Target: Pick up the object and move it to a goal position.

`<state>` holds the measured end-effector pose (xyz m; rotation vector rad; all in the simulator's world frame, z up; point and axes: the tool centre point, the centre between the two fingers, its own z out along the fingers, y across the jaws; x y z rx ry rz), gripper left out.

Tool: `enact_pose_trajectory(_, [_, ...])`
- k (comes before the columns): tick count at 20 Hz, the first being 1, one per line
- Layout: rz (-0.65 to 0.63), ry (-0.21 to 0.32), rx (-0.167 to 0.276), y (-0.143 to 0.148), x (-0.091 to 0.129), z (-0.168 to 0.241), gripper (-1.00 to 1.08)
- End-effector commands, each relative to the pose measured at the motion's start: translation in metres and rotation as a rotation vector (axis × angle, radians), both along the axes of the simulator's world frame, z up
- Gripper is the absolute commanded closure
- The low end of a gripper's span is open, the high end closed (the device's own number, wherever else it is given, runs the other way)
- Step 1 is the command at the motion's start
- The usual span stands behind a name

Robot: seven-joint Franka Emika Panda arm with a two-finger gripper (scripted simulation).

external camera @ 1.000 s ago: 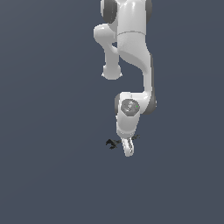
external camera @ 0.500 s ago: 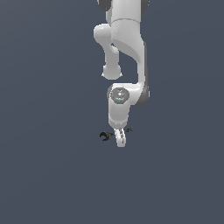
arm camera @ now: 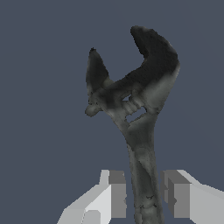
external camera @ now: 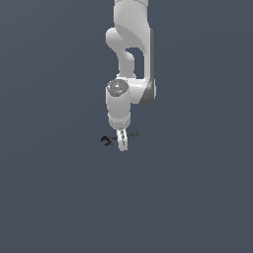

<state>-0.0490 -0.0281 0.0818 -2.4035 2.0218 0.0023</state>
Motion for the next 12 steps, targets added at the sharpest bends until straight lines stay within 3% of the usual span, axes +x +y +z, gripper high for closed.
enact_pose_trajectory(1, [0.001,0.0,0.001,-0.012,-0.011,0.009,1.08])
enact_pose_trajectory(12, [0.002,0.0,0.0,-0.036,-0.03,0.027,1.08])
